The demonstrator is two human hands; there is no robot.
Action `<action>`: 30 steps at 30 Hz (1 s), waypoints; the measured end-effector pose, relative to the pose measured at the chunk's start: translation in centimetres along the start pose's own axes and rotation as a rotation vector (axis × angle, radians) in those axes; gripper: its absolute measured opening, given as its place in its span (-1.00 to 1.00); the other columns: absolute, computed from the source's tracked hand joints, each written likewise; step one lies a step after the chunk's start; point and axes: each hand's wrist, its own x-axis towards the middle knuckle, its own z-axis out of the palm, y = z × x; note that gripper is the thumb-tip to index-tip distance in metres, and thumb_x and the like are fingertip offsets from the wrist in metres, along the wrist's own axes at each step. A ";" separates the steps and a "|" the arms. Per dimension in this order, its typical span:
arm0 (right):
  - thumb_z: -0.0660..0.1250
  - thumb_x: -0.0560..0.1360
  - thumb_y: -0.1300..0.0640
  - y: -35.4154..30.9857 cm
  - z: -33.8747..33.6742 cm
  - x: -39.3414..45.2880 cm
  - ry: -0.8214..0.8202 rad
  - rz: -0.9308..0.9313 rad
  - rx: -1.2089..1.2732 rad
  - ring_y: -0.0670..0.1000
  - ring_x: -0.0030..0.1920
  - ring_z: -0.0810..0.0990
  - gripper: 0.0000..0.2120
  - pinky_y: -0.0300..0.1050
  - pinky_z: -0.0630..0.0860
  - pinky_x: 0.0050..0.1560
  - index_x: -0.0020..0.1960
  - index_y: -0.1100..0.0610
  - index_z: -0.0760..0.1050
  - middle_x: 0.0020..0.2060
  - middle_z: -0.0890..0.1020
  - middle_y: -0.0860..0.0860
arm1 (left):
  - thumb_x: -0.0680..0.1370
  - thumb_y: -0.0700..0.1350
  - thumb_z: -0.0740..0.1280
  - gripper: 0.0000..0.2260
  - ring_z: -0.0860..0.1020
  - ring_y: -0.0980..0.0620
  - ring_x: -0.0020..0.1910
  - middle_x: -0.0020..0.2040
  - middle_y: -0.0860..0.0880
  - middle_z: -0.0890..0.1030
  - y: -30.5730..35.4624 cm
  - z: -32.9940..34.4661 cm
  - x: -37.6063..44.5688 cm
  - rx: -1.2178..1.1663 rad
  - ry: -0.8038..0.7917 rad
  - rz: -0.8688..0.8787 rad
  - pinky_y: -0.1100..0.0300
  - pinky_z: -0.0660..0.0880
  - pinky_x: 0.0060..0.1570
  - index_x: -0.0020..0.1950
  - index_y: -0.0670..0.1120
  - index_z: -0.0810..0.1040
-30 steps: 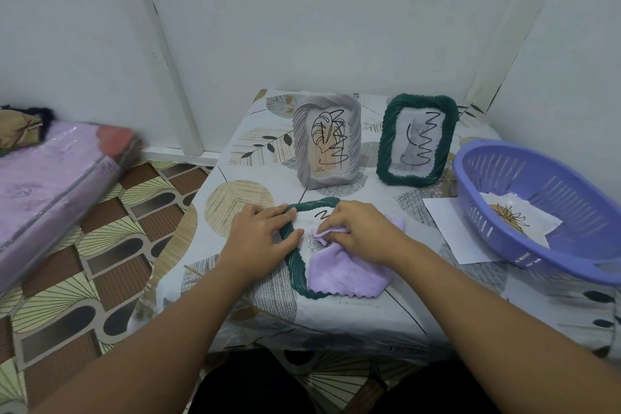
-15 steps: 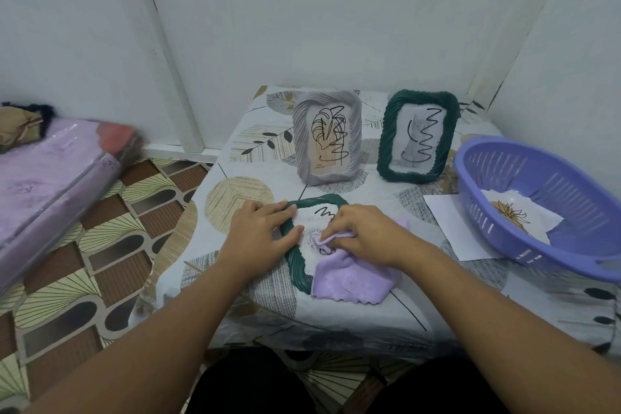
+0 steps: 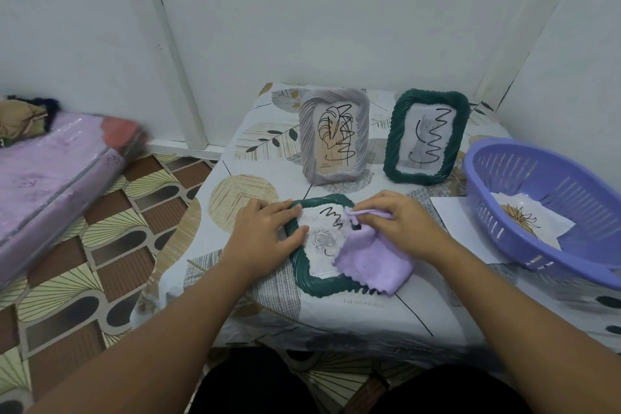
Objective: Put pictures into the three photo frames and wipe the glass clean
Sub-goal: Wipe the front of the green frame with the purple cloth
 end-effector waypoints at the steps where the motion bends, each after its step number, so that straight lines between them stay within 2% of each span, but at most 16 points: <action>1: 0.45 0.56 0.10 -0.2 0.0 0.4 0.009 0.003 0.003 -0.21 -0.06 0.58 -0.82 -0.39 0.42 -0.06 0.09 -0.13 0.71 -0.04 0.63 -0.19 | 0.53 0.40 0.09 -0.41 0.30 0.07 0.12 0.41 0.19 0.50 0.0 0.0 0.0 -0.002 -0.004 -0.003 0.01 0.36 0.23 0.44 0.15 0.50; 8: 0.39 0.59 0.01 -2.3 1.8 4.0 -0.063 -0.077 -0.189 -0.04 0.02 0.54 -0.85 -0.08 0.45 0.09 0.12 -0.09 0.70 -0.01 0.59 -0.04 | 0.51 0.40 0.10 -0.40 0.32 0.06 0.12 0.41 0.18 0.51 0.1 -0.1 -0.1 -0.022 0.005 -0.010 0.00 0.38 0.22 0.43 0.15 0.51; 12: 0.36 0.61 0.01 -2.4 2.6 5.1 -0.152 -0.126 -0.334 -0.05 0.00 0.47 -0.82 0.03 0.45 0.14 0.15 -0.09 0.69 -0.04 0.52 -0.08 | 0.51 0.40 0.11 -0.41 0.31 0.07 0.13 0.41 0.20 0.50 0.0 0.0 -0.1 -0.019 0.009 -0.012 0.01 0.37 0.23 0.43 0.15 0.51; 15: 0.34 0.62 0.02 -2.3 3.1 5.2 -0.167 -0.131 -0.397 -0.08 -0.01 0.42 -0.82 0.06 0.43 0.14 0.15 -0.10 0.68 -0.03 0.51 -0.06 | 0.52 0.39 0.11 -0.41 0.30 0.08 0.13 0.41 0.20 0.51 -0.1 0.2 0.0 -0.018 0.012 -0.010 0.01 0.37 0.24 0.43 0.15 0.52; 25: 0.32 0.63 0.00 -2.7 3.7 5.5 -0.136 -0.099 -0.440 0.00 0.02 0.47 -0.82 0.01 0.41 0.10 0.13 -0.12 0.69 -0.07 0.46 -0.08 | 0.51 0.40 0.11 -0.41 0.30 0.07 0.12 0.40 0.20 0.51 -0.2 0.4 0.0 -0.012 0.020 -0.012 -0.01 0.36 0.25 0.41 0.16 0.54; 30: 0.34 0.62 0.01 -2.1 2.8 5.1 -0.194 -0.097 -0.447 -0.07 0.00 0.43 -0.83 0.01 0.43 0.11 0.14 -0.15 0.67 -0.08 0.45 -0.13 | 0.51 0.40 0.10 -0.40 0.30 0.09 0.12 0.40 0.21 0.51 -0.2 0.3 0.1 -0.012 0.016 -0.009 0.01 0.36 0.24 0.42 0.16 0.52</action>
